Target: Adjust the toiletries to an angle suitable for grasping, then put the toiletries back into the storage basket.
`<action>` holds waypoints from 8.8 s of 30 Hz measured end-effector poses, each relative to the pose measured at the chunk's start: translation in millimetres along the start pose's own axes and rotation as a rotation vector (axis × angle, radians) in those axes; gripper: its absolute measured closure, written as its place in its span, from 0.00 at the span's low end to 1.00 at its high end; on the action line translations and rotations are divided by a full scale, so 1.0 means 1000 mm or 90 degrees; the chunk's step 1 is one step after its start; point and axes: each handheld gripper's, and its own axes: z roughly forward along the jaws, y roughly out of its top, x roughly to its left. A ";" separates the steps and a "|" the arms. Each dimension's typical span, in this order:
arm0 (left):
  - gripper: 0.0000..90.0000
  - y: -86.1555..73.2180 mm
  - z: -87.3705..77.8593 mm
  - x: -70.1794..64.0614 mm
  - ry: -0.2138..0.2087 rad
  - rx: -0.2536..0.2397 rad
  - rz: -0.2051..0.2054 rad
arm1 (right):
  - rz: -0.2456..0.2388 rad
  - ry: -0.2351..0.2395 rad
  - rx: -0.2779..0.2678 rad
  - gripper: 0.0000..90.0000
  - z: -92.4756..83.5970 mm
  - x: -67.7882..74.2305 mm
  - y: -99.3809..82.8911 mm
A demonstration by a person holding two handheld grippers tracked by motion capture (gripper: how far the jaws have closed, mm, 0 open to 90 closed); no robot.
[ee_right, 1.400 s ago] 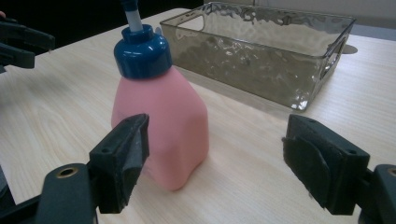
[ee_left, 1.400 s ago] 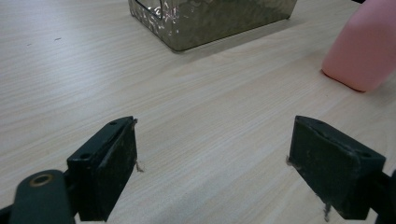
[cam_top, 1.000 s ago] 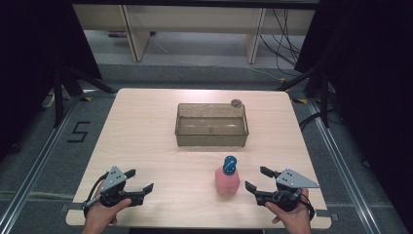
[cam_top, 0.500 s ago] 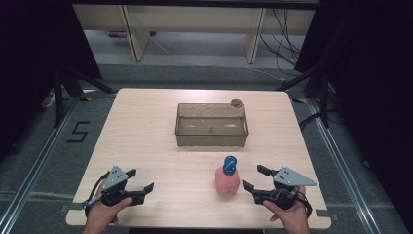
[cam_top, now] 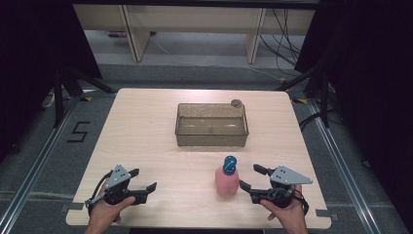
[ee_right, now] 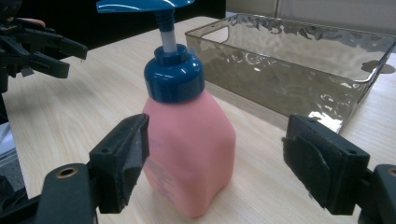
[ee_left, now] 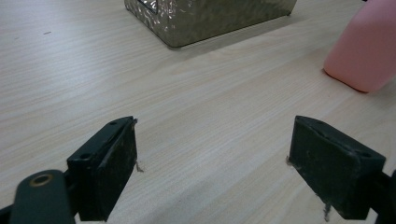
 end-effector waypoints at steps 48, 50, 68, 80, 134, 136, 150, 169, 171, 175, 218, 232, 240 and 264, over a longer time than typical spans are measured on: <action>0.16 -0.001 -0.005 -0.003 -0.014 -0.010 0.010 | -0.046 0.059 -0.032 0.41 0.047 0.015 0.022; 0.16 0.000 -0.006 -0.004 -0.011 -0.008 0.014 | -0.052 0.051 -0.026 0.42 0.047 0.015 0.022; 0.16 -0.001 -0.007 -0.003 -0.016 -0.009 0.024 | -0.046 0.056 -0.019 0.55 0.053 0.015 0.022; 0.16 -0.001 -0.006 -0.004 -0.017 -0.011 0.022 | -0.073 0.039 -0.021 0.59 0.055 0.015 0.019; 0.16 0.000 -0.006 -0.002 -0.017 -0.016 0.015 | -0.056 -0.022 -0.021 0.60 0.055 -0.007 0.065; 0.16 0.000 -0.006 -0.002 -0.019 -0.015 0.016 | -0.051 -0.024 -0.020 0.60 0.056 -0.009 0.068; 0.16 0.001 -0.006 -0.002 -0.020 -0.019 0.016 | -0.056 -0.027 -0.032 0.60 0.052 -0.017 0.084; 0.16 0.001 -0.003 -0.003 -0.023 -0.018 0.010 | -0.046 -0.061 -0.039 0.60 0.051 -0.031 0.105; 0.16 0.002 -0.003 -0.002 -0.023 -0.016 0.015 | -0.043 -0.060 -0.033 0.60 0.050 -0.034 0.108; 0.16 0.002 -0.004 -0.003 -0.020 -0.013 0.015 | -0.042 -0.072 -0.042 0.60 0.050 -0.038 0.112; 0.16 0.003 -0.003 -0.002 -0.029 -0.017 0.014 | -0.029 -0.111 -0.043 0.60 0.083 -0.078 0.155; 0.16 0.003 -0.003 -0.001 -0.030 -0.017 0.015 | -0.027 -0.128 -0.038 0.60 0.103 -0.094 0.154; 0.16 0.004 -0.003 -0.001 -0.025 -0.019 0.009 | -0.003 -0.129 -0.027 0.60 0.113 -0.101 0.149; 0.16 0.003 -0.002 -0.002 -0.035 -0.017 0.012 | -0.006 -0.132 -0.029 0.60 0.128 -0.110 0.134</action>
